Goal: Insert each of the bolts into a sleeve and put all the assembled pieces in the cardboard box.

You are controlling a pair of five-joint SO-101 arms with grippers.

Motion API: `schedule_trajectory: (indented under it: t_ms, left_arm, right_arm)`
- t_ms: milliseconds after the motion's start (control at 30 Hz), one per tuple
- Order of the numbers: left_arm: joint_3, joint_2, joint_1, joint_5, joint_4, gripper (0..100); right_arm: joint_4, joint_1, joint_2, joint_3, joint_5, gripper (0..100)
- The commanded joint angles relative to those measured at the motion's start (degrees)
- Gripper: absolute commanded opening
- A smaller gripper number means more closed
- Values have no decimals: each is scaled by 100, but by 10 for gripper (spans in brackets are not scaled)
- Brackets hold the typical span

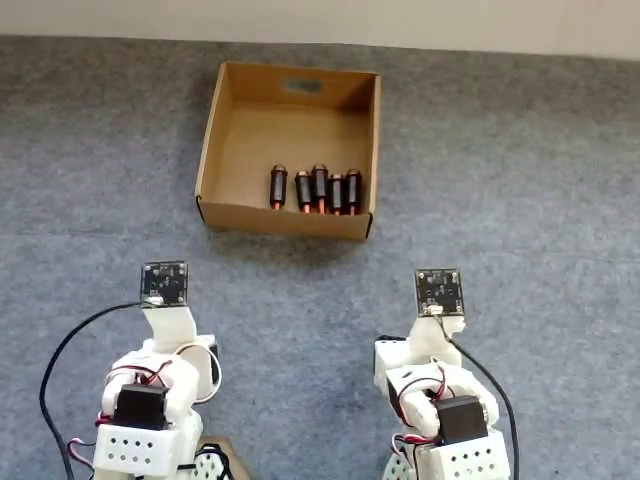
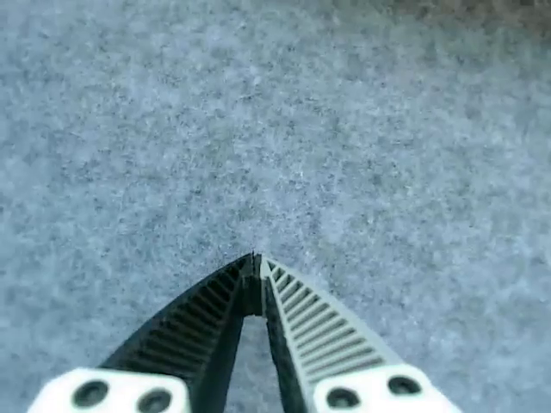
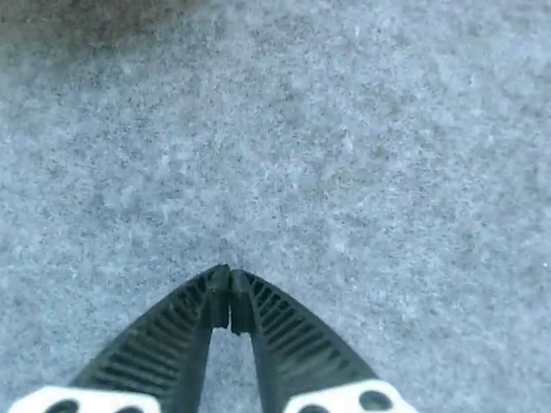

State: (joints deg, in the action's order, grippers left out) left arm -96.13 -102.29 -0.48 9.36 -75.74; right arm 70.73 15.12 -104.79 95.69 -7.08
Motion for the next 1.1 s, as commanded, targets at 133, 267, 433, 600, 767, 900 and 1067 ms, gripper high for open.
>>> schedule_trajectory:
  t_ms: [133, 267, 433, 600, 767, 900, 1067]
  left_arm:
    - [-110, -40, -75, -1020, -26, 8]
    - [-110, -40, -75, -1029, -26, 8]
    - [-110, -40, -75, -1029, -26, 8]
    - [-110, -48, -92, -1029, -35, 8]
    - [-110, -198, -119, -1029, -70, 8]
    - [-110, -198, -400, -1029, -70, 8]
    - [-110, -189, -497, -1029, -62, 8]
  right_arm:
    - [57, -31, -48, 778, 62, 6]
    - [57, -48, -40, 778, 62, 6]
    - [57, -48, -31, 778, 62, 6]
    - [57, -57, -31, 778, 62, 6]
    - [57, -48, -31, 778, 62, 6]
    - [57, -48, -31, 778, 62, 6]
    - [57, -48, -31, 778, 62, 6]
